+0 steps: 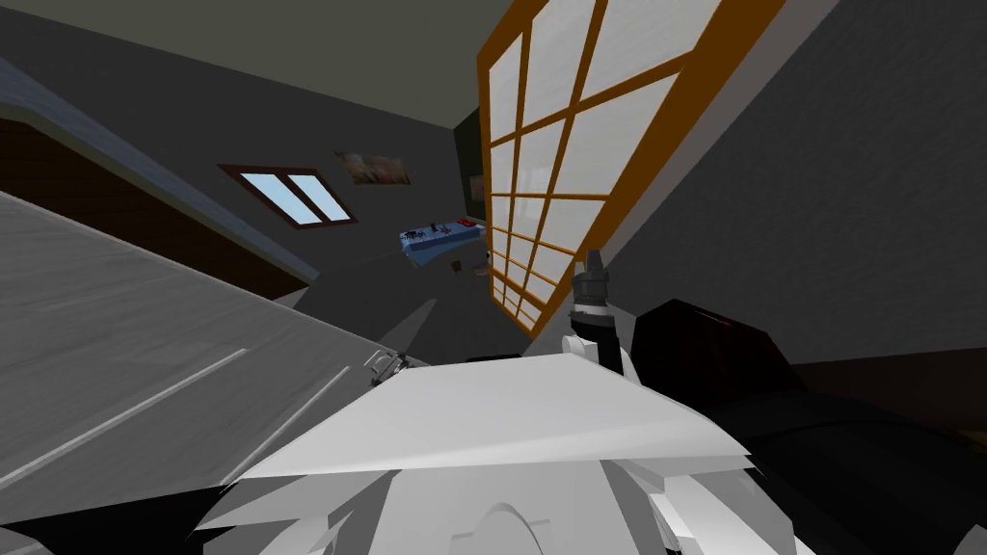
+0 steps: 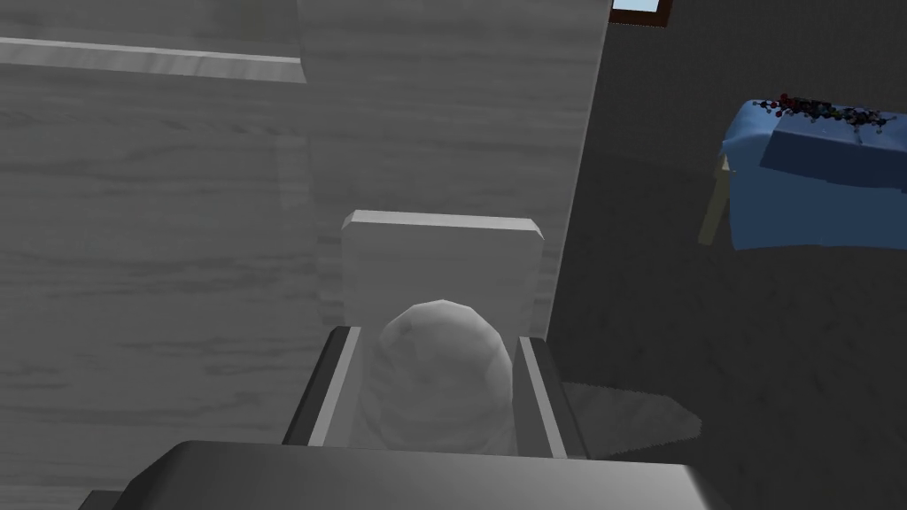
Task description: Push the door open
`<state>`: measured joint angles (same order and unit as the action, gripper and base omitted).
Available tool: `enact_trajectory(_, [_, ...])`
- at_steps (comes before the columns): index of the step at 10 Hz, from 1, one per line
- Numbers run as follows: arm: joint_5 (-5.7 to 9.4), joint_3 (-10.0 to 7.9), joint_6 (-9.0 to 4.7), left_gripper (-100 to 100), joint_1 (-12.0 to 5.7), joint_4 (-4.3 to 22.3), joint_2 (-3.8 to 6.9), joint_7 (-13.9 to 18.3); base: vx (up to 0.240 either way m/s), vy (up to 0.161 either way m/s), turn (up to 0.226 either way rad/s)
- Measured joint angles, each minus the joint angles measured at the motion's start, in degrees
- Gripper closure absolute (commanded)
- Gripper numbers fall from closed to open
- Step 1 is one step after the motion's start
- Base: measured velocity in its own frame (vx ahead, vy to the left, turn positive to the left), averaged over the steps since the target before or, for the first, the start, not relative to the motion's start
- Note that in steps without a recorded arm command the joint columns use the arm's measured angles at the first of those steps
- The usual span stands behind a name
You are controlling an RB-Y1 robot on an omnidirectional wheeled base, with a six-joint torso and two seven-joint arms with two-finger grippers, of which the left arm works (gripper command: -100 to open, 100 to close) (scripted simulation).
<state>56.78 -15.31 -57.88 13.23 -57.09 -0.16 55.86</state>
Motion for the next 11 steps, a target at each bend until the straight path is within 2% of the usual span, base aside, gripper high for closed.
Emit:
enact_trajectory(2, [0.70,-0.56,-0.32,100,-0.37,1.20,0.92,0.22,0.140,0.097,0.030])
enact_trajectory(4, [1.77,-1.45,0.07,100,0.68,0.00,1.31,-0.29,0.171,0.149,0.045])
enact_trajectory(6, [2.54,-2.31,-0.62,100,1.21,-0.22,1.45,-0.31,0.172,0.154,0.048])
enact_trajectory(7, [3.28,-3.15,-0.61,100,1.11,-0.23,1.80,-0.54,0.170,0.146,0.065])
enact_trajectory(8, [3.86,-3.92,-1.11,100,0.44,0.97,2.18,-0.32,0.187,0.139,0.044])
enact_trajectory(9, [4.32,-4.45,-1.45,100,1.17,0.17,1.58,-0.47,0.169,0.105,0.056])
enact_trajectory(11, [5.36,-5.63,-1.81,100,1.54,-0.01,0.89,-0.65,0.100,0.079,0.037])
